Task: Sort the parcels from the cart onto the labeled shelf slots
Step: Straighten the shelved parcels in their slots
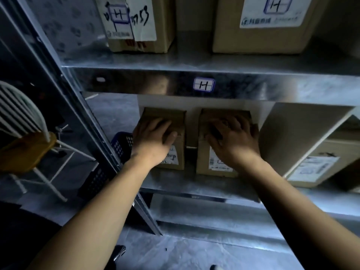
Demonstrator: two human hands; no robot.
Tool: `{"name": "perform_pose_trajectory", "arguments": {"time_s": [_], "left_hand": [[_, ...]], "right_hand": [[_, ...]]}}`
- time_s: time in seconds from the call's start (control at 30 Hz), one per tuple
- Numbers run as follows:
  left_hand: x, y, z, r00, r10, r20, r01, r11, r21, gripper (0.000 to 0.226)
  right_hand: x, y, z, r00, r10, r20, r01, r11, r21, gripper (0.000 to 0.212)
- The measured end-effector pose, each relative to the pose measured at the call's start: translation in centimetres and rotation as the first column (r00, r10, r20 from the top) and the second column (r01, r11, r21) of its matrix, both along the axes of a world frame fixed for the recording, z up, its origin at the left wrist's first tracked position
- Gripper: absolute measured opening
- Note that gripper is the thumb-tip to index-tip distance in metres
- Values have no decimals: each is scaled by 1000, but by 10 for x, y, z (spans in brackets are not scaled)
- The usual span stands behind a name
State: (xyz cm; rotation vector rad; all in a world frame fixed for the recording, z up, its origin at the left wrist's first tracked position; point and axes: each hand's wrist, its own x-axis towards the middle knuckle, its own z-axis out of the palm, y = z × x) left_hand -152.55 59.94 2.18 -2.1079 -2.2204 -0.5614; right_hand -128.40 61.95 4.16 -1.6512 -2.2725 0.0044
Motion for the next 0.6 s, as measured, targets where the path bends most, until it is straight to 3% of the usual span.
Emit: {"name": "perform_pose_trajectory", "arguments": {"time_s": [0.2, 0.3, 0.4, 0.6], "left_hand": [[13, 2, 13, 998, 2, 66, -1, 1000, -13, 53], [35, -3, 22, 958, -206, 200, 203, 979, 36, 52], [57, -5, 31, 902, -364, 232, 363, 930, 49, 53], [90, 4, 33, 854, -422, 305, 456, 889, -44, 53]], "right_hand": [[13, -7, -2, 1000, 2, -6, -2, 1000, -13, 54], [18, -7, 0, 998, -11, -55, 9, 999, -47, 54], [27, -7, -2, 993, 8, -119, -11, 1000, -28, 59], [43, -10, -20, 961, -55, -272, 46, 998, -40, 58]]}}
